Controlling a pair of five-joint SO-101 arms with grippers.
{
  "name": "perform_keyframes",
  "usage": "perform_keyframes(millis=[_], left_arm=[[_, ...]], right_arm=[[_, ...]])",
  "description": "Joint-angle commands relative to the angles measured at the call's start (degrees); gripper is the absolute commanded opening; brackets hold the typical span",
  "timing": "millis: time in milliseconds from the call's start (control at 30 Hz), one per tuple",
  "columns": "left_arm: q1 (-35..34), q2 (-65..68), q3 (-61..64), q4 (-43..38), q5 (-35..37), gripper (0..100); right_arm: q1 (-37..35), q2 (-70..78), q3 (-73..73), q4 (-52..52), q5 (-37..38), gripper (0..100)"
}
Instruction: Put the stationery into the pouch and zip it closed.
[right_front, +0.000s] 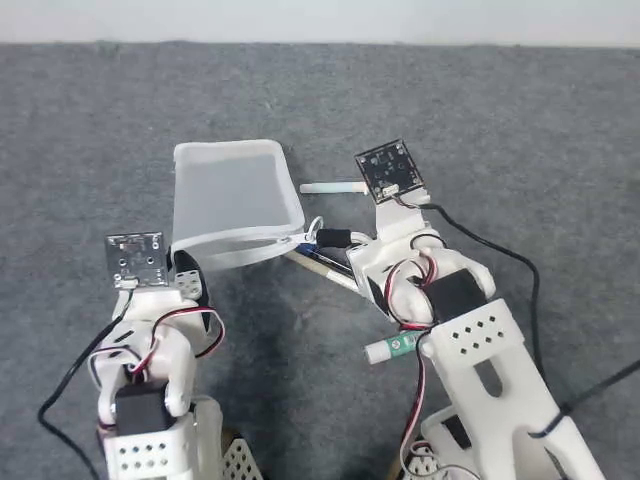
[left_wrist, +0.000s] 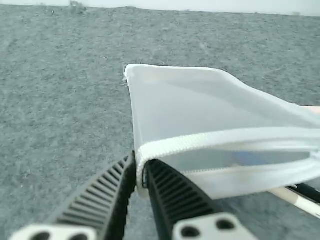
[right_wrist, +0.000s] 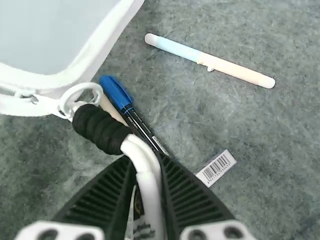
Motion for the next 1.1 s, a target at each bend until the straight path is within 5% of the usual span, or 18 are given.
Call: perform_keyframes(millis=[0, 267, 1067], left_arm=[[-0.79, -0.88, -2.33, -1.23, -0.35, 1], [-0.79, -0.62, -1.98, -0.7, 5.54, 22], [-0.35, -0.53, 1.54, -4.48, 2.11, 21]], right_arm=[[-1.36, -3.3, -1.76, 0.75, 1.49, 0.6], [-4.18, -6.46, -2.46, 3.12, 5.1, 0.6], [-8.31, -36.79, -1.85, 16.75, 5.27, 0.6]])
